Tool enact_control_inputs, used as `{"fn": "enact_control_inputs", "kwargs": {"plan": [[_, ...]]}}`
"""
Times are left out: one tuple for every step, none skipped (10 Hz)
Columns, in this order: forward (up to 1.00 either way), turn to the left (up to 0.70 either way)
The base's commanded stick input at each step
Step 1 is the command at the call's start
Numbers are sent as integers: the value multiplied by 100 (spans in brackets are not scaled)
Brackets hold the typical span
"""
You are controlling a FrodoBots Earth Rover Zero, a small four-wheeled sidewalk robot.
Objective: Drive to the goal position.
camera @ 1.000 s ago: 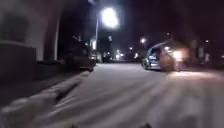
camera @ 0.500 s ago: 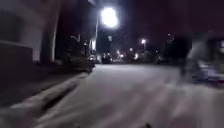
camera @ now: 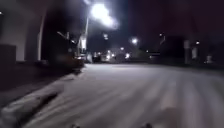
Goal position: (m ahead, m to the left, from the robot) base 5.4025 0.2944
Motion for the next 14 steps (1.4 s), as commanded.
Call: {"fn": "enact_control_inputs", "kwargs": {"plan": [[70, 0], [70, 0], [70, 0], [70, 0], [70, 0], [70, 0], [70, 0], [70, 0], [70, 0], [70, 0], [70, 0], [70, 0], [70, 0], [70, 0]]}}
